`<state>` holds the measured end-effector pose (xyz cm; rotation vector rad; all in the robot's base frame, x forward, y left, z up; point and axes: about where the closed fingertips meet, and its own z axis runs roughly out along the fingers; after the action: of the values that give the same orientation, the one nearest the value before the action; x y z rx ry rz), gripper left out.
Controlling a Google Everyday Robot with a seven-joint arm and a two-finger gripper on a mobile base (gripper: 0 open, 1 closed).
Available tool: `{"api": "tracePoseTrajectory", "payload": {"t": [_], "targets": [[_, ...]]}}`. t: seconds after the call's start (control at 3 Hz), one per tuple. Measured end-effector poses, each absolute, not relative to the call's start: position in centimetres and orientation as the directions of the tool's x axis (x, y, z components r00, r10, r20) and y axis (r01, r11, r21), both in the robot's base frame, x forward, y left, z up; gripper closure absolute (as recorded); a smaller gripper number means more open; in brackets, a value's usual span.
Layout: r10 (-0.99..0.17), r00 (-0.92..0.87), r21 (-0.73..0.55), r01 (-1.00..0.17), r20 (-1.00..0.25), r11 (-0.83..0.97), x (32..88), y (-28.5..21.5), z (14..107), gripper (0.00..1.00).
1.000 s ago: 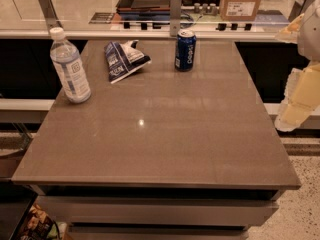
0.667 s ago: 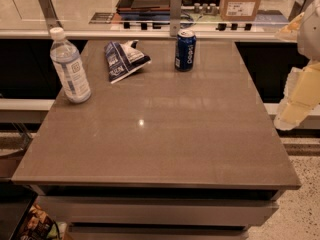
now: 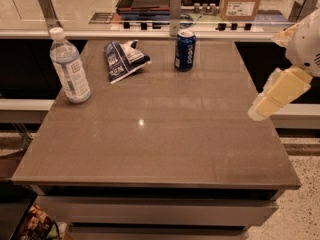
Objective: Knock pepsi can over
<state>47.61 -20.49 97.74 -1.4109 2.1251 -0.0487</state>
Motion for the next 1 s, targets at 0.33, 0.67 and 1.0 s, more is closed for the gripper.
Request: {"api": "tracePoseTrajectory", "payload": {"t": [0.33, 0.67, 1.0], "targets": [[-0.76, -0.271, -0.313, -0.79, -0.591, 0.526, 50.3, -19.5, 96.1, 0.0], [-0.661, -0.223, -0.313, -0.744, -0.716, 0.59, 53.6, -18.8, 95.9, 0.0], [-0.56, -0.158, -0.308, -0.7, -0.813, 0.644, 57.4, -18.3, 95.5, 0.0]]}}
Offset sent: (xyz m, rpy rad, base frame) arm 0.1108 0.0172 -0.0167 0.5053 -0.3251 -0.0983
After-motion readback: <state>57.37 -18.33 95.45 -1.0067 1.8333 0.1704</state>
